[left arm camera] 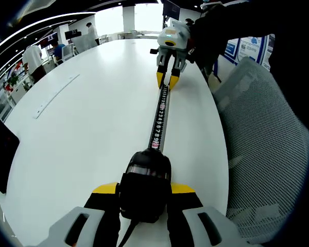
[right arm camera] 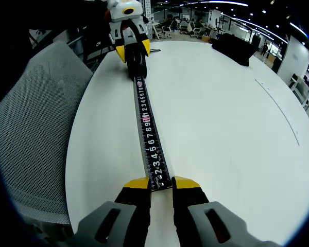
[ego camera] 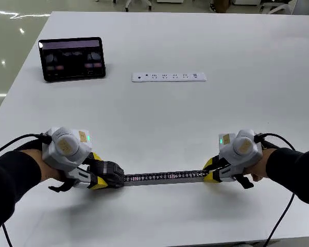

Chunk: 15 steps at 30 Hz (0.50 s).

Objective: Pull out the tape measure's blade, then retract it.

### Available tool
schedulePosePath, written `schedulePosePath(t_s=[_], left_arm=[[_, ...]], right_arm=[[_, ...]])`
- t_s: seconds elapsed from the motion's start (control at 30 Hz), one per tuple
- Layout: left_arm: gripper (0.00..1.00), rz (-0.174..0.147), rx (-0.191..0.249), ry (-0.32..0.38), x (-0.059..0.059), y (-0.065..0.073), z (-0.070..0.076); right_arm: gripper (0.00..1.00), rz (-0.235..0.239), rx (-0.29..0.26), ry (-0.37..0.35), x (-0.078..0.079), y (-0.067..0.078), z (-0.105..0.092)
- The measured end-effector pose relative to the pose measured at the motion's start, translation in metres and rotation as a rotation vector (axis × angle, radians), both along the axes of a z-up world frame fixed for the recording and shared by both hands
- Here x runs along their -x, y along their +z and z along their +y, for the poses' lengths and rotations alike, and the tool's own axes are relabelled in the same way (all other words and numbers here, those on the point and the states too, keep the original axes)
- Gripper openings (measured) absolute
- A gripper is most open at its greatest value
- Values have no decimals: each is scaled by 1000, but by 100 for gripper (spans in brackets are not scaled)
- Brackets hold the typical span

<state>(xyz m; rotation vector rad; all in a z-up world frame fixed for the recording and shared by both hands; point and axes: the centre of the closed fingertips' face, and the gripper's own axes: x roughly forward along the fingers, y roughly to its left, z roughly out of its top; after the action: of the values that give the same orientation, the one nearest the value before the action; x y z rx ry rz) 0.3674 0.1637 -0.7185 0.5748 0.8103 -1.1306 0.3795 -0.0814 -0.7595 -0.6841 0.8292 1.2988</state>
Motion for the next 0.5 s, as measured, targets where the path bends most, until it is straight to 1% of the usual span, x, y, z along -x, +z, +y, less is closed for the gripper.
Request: schedulePosePath(t_s=[0.07,0.17,0.27,0.3,0.33,0.37,0.4,0.43,0.47,0.5], left_arm=[[31,-10,6,2,0,0,0],[32,-17,26,22,0,1,-1],[32,-15,29,37,1,1,1],[32,-10,30,50,1,0,3],[33,-5,38,71,1,1,5],[33,7,62,105,1,3,5],[33,14,96,142,-1,5,7],[33,21,109,161,0,6,9],[34,18,119,180,-1,8,12],[35,6,124,218,-3,10,18]], right_arm=[[11,-2,-2,-2,0,0,0],[12,-7,-7,-10,0,0,0],[12,-14,-10,-17,1,1,0],[12,-17,-6,-21,1,1,1],[12,-26,-1,-18,1,1,1],[12,-43,6,-12,1,1,1],[13,-54,8,-18,2,1,1],[13,-67,9,-24,2,2,1],[13,-81,6,-29,2,2,0],[13,-106,-2,-44,1,3,0]])
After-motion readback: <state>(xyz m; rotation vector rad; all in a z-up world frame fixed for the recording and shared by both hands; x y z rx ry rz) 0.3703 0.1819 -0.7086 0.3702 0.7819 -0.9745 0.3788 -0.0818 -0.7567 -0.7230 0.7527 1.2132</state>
